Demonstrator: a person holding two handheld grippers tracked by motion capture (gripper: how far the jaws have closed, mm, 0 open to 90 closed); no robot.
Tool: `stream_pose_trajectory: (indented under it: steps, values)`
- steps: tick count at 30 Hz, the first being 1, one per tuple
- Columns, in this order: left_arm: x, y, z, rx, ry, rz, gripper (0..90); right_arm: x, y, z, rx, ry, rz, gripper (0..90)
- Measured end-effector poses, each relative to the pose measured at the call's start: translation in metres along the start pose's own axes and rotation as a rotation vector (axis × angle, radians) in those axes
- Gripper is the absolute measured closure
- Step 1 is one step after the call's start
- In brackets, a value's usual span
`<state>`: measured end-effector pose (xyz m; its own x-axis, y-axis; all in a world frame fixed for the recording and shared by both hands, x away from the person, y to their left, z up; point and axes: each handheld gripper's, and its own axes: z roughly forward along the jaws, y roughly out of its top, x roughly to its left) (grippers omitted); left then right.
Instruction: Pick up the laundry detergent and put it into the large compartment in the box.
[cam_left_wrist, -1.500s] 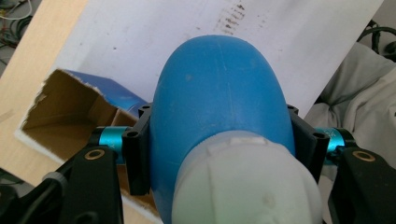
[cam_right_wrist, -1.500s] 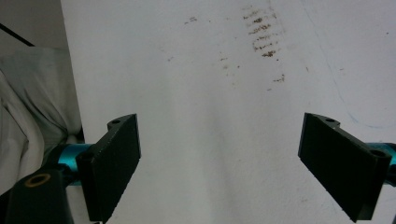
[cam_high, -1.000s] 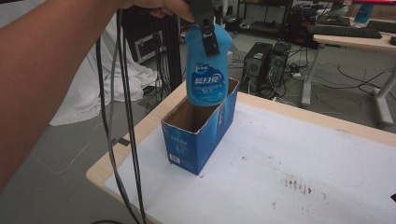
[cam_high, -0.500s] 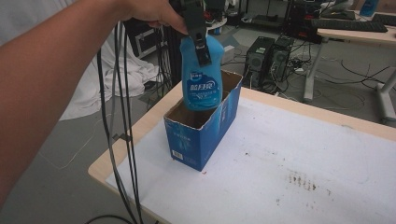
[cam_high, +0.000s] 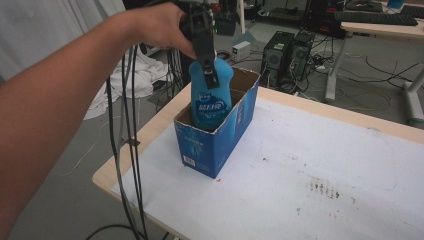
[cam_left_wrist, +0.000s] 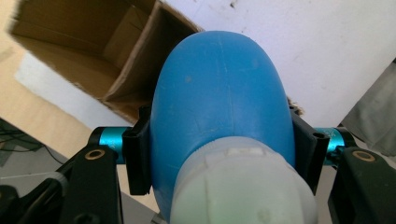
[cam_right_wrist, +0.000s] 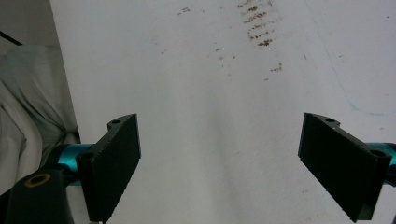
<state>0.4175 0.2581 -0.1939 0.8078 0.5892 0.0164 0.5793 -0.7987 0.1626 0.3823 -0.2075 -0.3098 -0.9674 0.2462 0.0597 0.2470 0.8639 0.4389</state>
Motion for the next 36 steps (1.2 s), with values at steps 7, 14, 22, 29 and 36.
stream_pose_trajectory:
  steps: [7, 14, 22, 29, 36]
  values:
    - [0.001, -0.003, 0.038, 0.019, 0.000, 0.026, 37.8, 0.000, -0.002, -0.001, 0.001, 0.000, 0.010, 12.2]
    - [0.004, -0.004, 0.066, 0.045, -0.008, 0.028, 37.9, -0.001, -0.004, 0.003, 0.010, 0.006, 0.017, 12.2]
    - [0.005, -0.008, 0.087, 0.068, -0.011, 0.016, 37.8, -0.003, -0.004, 0.005, 0.007, 0.008, 0.021, 12.2]
    - [0.007, -0.009, 0.089, 0.054, -0.018, 0.000, 37.8, -0.003, -0.005, 0.007, 0.010, 0.011, 0.020, 12.2]
    - [0.009, -0.009, 0.090, 0.038, -0.019, -0.019, 37.4, -0.002, -0.004, 0.008, 0.009, 0.013, 0.023, 12.2]
